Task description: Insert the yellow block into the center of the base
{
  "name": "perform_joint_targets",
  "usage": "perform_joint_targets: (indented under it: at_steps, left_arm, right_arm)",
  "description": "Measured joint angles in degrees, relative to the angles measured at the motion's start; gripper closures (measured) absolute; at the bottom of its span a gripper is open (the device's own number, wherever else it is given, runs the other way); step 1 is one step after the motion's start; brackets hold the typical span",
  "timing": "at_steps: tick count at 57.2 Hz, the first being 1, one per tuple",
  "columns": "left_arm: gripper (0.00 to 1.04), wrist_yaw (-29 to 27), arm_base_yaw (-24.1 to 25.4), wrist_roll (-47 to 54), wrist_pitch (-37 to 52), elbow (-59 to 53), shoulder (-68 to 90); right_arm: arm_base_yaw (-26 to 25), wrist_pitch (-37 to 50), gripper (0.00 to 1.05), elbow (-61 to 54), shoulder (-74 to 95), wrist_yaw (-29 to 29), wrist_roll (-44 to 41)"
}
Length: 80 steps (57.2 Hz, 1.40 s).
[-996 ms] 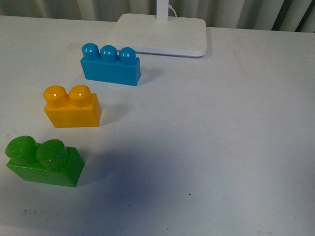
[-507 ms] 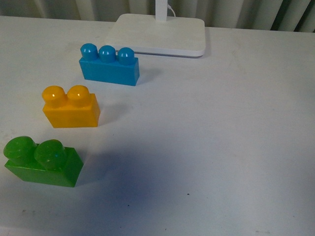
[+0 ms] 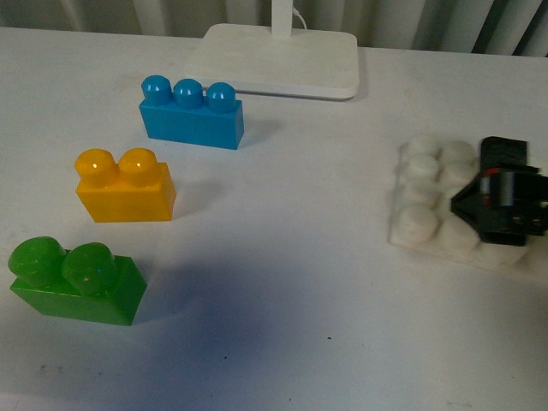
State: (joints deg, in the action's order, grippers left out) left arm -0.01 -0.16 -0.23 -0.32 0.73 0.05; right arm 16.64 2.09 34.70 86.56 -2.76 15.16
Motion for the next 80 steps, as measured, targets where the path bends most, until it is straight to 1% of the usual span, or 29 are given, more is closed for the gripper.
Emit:
perform_joint_targets:
  at_steps: [7, 18, 25, 33, 44, 56, 66, 72, 75, 80]
  left_arm:
    - [0.06, 0.0, 0.0, 0.0, 0.0, 0.0, 0.0]
    - [0.06, 0.0, 0.0, 0.0, 0.0, 0.0, 0.0]
    - [0.06, 0.0, 0.0, 0.0, 0.0, 0.0, 0.0]
    - [0.06, 0.0, 0.0, 0.0, 0.0, 0.0, 0.0]
    - [0.06, 0.0, 0.0, 0.0, 0.0, 0.0, 0.0]
    - [0.06, 0.0, 0.0, 0.0, 0.0, 0.0, 0.0]
    - [0.06, 0.0, 0.0, 0.0, 0.0, 0.0, 0.0]
    - [0.06, 0.0, 0.0, 0.0, 0.0, 0.0, 0.0]
    - [0.06, 0.0, 0.0, 0.0, 0.0, 0.0, 0.0]
    - [0.06, 0.0, 0.0, 0.0, 0.0, 0.0, 0.0]
  right_arm:
    - [6.8, 1.0, 0.09, 1.7, 2.2, 2.4, 3.9]
    - [13.9, 1.9, 0.09, 4.2, 5.3, 4.9, 7.1]
    - [16.2, 2.1, 0.09, 5.7, 6.6, 5.1, 8.2]
    - [16.0, 1.7, 0.09, 5.8, 6.4, 4.5, 8.3]
    - [12.7, 0.4, 0.09, 4.3, 1.9, 2.1, 8.1]
    - [7.1, 1.8, 0.09, 2.4, -10.8, 0.7, 4.8]
    - [1.2, 1.5, 0.09, -3.1, -28.3, -3.1, -0.4]
    - [-2.7, 1.2, 0.09, -7.0, -37.1, -4.9, -1.9]
    - [-5.4, 0.2, 0.09, -9.2, -42.2, -6.4, -2.5]
    - [-8.7, -0.5, 0.09, -12.2, -48.6, -7.0, -3.7]
